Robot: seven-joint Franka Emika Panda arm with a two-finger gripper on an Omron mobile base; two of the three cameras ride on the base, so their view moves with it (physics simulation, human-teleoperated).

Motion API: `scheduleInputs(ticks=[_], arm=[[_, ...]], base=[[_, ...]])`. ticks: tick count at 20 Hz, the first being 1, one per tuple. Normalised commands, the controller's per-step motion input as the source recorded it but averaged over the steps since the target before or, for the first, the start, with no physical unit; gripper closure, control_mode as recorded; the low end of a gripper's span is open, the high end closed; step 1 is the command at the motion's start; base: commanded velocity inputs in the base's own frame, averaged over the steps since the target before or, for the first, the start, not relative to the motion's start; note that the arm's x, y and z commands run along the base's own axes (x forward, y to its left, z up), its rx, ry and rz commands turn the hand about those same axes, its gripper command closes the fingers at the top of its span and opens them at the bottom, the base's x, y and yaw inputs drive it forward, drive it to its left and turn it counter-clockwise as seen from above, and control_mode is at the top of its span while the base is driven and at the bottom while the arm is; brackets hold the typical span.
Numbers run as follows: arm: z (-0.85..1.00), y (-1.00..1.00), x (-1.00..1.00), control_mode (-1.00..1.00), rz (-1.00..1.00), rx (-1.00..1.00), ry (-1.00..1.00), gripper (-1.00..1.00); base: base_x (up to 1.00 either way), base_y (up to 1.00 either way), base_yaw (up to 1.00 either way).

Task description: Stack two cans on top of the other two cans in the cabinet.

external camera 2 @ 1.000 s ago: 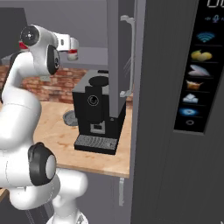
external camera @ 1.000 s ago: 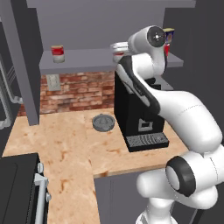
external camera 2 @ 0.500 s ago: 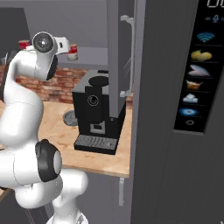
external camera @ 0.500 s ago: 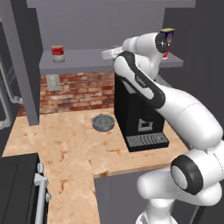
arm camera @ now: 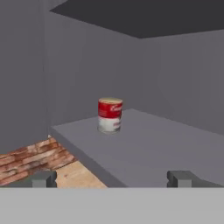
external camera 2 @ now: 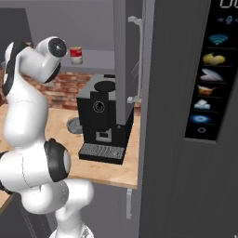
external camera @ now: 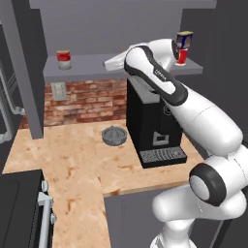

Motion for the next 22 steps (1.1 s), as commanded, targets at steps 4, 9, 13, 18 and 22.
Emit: scheduleInputs(ticks=[4, 9, 13, 18, 22], arm=[[0.0, 0.52, 0.0, -1.0, 0.24, 0.0, 0.0, -1.0], [0.0, 0.5, 0.0, -1.0, 0.18, 0.0, 0.0, -1.0], [0.0, 0.3, 0.0, -1.0, 0.05, 0.0, 0.02, -1.0], [0.0, 0.13, 0.01, -1.0, 0.02, 0.0, 0.01, -1.0], [0.0, 0.06, 0.03, -1.0, 0.0, 0.0, 0.0, -1.0]], base=[[0.0, 0.0, 0.0], [0.0, 0.0, 0.0], [0.0, 0.0, 0.0], [0.0, 0.0, 0.0], [0.0, 0.0, 0.0]])
